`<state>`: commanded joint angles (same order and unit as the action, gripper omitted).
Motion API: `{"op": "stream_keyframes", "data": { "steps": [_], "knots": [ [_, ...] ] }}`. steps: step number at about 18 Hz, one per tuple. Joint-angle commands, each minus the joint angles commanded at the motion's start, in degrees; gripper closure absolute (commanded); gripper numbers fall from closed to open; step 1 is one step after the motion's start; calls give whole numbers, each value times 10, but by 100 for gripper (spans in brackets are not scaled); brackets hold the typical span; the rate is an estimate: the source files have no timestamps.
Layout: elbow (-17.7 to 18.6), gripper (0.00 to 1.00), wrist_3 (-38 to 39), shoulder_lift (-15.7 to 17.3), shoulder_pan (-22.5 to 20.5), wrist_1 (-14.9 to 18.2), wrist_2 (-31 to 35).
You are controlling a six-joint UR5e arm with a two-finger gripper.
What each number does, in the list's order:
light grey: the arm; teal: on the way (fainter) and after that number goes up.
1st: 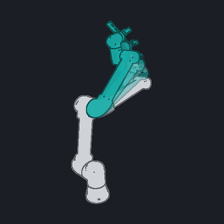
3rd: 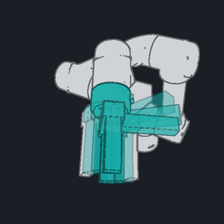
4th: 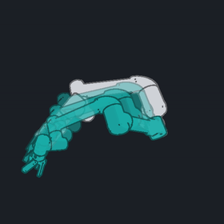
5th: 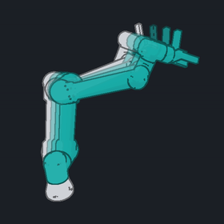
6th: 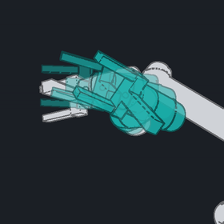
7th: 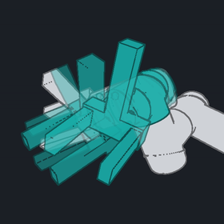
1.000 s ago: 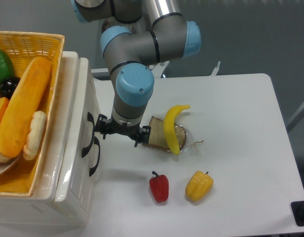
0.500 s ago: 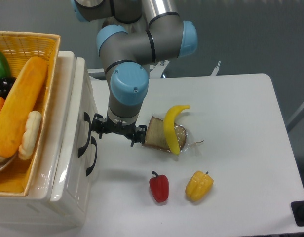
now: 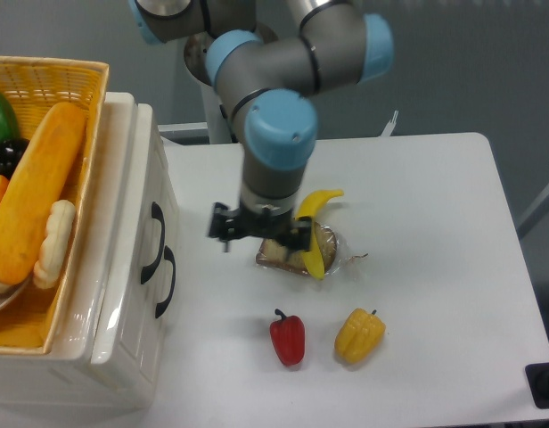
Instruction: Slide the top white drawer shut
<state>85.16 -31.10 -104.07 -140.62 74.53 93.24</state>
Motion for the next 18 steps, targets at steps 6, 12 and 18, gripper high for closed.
{"op": "stream_keyframes", "data": {
  "steps": [6,12,18],
  "knots": [
    [16,0,-38,31,-52,11,62],
    [38,0,-131,70,-150,43,57],
    [37,0,-285,102,-261,95,51]
  ]
}}
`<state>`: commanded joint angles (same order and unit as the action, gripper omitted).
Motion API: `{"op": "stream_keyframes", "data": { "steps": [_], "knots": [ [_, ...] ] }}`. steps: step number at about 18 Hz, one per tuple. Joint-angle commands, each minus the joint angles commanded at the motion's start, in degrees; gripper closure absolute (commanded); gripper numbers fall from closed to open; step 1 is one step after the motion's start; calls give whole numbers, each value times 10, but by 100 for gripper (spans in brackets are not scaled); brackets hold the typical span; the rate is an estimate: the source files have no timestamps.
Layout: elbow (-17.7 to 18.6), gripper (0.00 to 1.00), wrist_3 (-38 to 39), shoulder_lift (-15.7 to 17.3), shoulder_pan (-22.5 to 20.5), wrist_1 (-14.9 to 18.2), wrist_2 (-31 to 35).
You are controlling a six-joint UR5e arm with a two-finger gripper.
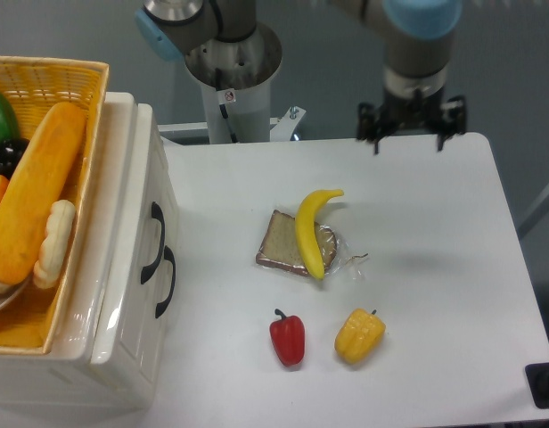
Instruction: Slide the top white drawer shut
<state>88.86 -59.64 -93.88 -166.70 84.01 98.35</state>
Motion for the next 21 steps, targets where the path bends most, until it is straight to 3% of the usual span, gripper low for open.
{"op": "stream_keyframes", "data": {
  "steps": [5,8,12,16,21],
  "knots": [
    [0,0,-196,38,-148,62,-1],
    [0,0,-288,44,-220,82,2],
    [25,0,-380,66,-314,87,7],
    [28,0,-498,62,-398,81,7],
    [33,0,-577,47,-462,69,5]
  ]
}}
